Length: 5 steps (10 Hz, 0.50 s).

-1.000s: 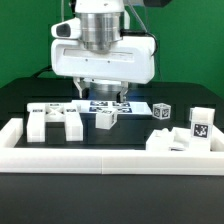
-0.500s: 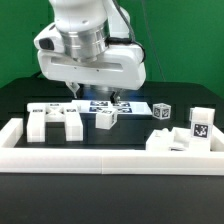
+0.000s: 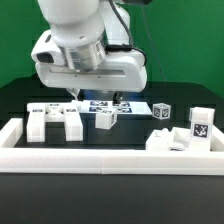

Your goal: Assemble chair

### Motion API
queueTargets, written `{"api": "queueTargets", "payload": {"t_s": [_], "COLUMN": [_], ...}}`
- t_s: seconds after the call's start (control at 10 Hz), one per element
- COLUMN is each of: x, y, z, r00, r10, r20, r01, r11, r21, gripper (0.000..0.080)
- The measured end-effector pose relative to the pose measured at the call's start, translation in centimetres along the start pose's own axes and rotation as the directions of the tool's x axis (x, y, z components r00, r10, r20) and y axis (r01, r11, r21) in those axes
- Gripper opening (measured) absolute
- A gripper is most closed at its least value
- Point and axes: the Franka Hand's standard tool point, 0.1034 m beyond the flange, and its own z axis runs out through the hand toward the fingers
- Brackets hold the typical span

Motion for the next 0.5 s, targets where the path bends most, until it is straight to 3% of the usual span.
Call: {"api": "queueTargets", "payload": {"t_s": [0.5], "x": [-0.68], "y": [-0.02], "z": [0.89], "r00": [0.998], "r10": [0.001], "r20": [0.067], "r01": [-0.001], "r11": [1.000], "r21": [-0.004], "gripper": [0.0649]}}
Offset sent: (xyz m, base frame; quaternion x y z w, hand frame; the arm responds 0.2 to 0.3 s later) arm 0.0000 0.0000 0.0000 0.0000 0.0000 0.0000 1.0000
